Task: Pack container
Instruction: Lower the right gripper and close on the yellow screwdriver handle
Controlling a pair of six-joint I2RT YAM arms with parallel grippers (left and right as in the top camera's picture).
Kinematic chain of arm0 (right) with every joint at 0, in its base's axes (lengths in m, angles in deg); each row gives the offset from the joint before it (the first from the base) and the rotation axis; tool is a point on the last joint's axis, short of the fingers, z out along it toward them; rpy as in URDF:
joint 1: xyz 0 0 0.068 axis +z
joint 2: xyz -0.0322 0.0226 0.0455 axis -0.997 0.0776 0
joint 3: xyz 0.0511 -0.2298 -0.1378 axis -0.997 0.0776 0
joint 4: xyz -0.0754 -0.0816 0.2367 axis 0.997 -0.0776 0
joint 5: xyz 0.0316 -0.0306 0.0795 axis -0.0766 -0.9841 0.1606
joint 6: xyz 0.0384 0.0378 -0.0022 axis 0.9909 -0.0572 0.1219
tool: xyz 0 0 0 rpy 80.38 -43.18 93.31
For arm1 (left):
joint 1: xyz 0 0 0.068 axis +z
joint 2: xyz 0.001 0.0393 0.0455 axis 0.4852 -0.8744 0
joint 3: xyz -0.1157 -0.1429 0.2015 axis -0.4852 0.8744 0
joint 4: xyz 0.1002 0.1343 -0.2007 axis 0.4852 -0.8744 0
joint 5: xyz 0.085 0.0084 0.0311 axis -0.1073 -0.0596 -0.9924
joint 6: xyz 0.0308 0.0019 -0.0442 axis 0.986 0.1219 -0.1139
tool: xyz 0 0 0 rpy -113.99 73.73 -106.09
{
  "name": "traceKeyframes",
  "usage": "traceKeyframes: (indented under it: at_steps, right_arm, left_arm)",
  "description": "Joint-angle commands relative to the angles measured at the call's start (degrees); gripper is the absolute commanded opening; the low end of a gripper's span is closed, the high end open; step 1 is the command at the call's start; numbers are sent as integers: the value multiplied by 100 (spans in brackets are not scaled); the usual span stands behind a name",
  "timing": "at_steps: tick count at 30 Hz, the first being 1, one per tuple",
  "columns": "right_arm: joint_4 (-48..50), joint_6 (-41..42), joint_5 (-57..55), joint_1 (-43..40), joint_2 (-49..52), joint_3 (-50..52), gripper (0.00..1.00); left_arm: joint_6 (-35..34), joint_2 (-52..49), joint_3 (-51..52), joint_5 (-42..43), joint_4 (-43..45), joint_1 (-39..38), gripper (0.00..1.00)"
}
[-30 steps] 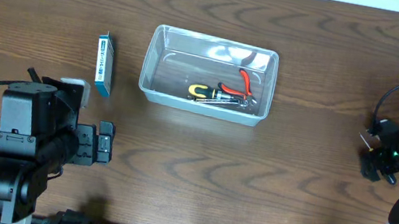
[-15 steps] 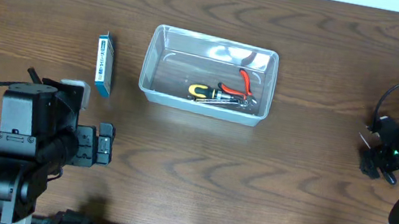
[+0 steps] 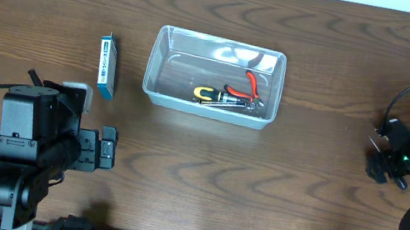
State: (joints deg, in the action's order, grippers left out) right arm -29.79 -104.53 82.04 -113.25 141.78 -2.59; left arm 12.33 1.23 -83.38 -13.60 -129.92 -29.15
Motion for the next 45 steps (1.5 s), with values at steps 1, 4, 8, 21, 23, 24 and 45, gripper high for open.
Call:
traceKeyframes:
  at_steps: [1,4,8,21,23,24,45]
  right_arm:
    - [98,15,-17,-24,330,404,99]
    - [118,15,-15,-24,330,442,99]
    - [138,15,-17,-24,330,442,97]
    - [140,20,-15,-24,330,442,71]
    - [138,20,-15,-24,330,442,67]
    - [138,20,-15,-24,330,439,64]
    - [138,17,-17,-24,330,442,31]
  left_arm:
    - [35,-7,-48,15,-20,-17,98]
    - [35,-7,-48,15,-22,-20,98]
    - [35,-7,-48,15,-24,-17,98]
    - [37,-7,-48,13,-22,-17,98]
    - [37,-7,-48,13,-22,-17,98]
    - [37,-7,-48,13,-22,-17,98]
    - [35,-7,-48,15,-22,-17,98]
